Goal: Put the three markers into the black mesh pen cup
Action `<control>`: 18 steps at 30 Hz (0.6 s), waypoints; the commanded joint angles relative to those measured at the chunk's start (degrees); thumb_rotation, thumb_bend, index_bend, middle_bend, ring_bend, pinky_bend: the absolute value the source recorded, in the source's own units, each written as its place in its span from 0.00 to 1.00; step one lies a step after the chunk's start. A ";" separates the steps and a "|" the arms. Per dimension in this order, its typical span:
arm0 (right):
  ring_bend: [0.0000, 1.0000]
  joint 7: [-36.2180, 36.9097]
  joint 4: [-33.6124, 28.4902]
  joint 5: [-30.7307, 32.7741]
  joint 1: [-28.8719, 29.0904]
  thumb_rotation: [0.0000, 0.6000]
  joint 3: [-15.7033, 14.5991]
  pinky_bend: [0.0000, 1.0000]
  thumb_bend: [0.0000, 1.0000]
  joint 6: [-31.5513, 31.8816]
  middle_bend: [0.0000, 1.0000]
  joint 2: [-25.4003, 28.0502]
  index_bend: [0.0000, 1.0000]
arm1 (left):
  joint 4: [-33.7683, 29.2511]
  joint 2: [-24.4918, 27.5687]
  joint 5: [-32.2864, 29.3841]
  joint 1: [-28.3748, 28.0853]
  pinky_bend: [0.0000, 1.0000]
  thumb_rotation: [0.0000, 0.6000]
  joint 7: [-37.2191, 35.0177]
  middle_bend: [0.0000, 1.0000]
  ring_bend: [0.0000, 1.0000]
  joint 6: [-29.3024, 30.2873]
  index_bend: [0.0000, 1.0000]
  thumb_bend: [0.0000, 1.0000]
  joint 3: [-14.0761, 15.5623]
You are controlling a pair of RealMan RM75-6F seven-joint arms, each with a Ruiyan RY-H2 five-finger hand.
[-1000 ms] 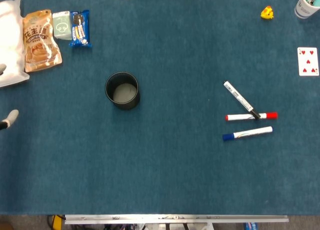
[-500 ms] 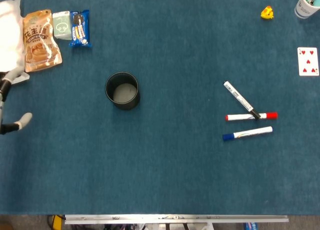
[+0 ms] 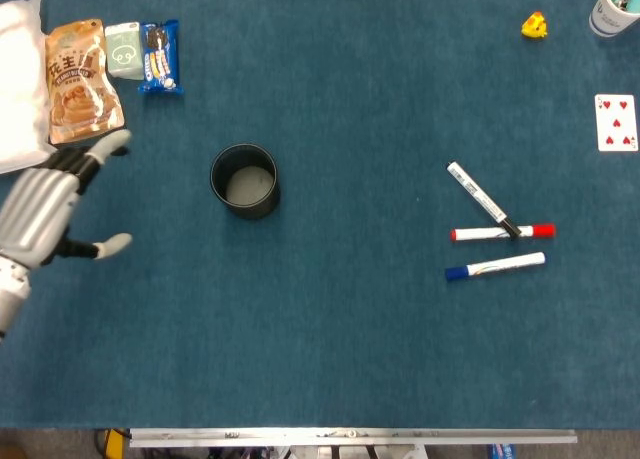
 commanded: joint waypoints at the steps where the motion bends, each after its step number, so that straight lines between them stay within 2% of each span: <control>1: 0.06 0.10 -0.06 0.05 -0.14 1.00 -0.07 0.06 0.28 0.14 0.22 -0.04 0.29 | 2.82 -2.22 1.72 -2.80 0.19 0.87 -3.42 0.17 0.18 -2.29 0.02 0.15 0.48; 5: 0.06 -0.04 -0.14 0.07 -0.48 1.00 -0.23 0.05 0.28 0.48 0.22 0.16 0.29 | 5.95 -4.90 2.58 -5.18 0.19 0.82 -5.88 0.15 0.16 -4.17 0.01 0.15 0.79; 10: 0.06 -0.28 -0.17 0.30 -0.76 1.00 -0.43 0.06 0.28 0.38 0.22 0.92 0.29 | 9.61 -7.93 2.90 -7.61 0.18 0.68 -8.75 0.15 0.15 -6.22 0.01 0.15 1.37; 18: 0.06 0.05 -0.49 -0.08 -0.91 1.00 -0.36 0.06 0.28 0.73 0.22 1.76 0.29 | 16.12 -13.06 2.62 -10.30 0.17 0.67 -11.60 0.14 0.14 -7.10 0.01 0.15 1.45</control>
